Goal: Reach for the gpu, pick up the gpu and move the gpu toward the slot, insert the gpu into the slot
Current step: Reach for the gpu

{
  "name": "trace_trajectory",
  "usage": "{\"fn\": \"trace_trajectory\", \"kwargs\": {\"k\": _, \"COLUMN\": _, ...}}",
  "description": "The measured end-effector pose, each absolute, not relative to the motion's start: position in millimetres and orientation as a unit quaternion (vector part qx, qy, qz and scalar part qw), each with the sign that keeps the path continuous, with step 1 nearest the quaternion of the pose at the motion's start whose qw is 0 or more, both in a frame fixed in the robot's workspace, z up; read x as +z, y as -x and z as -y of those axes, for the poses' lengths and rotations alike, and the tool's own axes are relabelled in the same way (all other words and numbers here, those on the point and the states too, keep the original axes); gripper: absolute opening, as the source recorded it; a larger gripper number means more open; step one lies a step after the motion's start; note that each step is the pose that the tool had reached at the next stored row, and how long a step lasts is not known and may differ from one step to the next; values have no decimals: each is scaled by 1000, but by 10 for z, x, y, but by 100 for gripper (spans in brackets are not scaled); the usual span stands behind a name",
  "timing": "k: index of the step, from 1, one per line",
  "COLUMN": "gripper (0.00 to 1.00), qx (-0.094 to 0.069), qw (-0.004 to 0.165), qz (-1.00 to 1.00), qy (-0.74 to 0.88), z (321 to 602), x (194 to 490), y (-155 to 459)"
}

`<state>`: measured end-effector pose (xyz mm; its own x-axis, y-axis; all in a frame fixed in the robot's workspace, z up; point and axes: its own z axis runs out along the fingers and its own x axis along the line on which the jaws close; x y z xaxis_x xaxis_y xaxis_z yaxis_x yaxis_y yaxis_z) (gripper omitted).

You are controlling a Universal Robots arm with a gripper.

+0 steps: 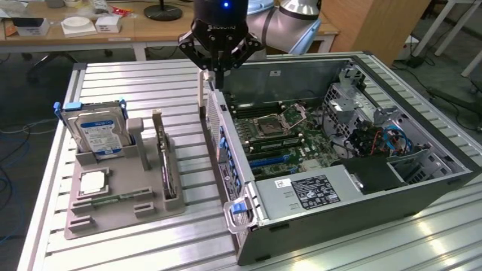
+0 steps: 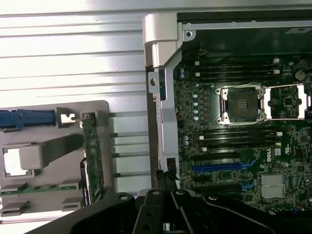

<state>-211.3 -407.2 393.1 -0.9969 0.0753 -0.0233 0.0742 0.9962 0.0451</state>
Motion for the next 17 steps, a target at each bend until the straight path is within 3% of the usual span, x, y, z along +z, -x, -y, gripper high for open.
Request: {"fn": "trace_trajectory", "kwargs": {"k": 17, "gripper": 10, "qx": 22, "qw": 12, "qz": -999, "qy": -37, "z": 4087, "x": 3931, "y": 2178}}
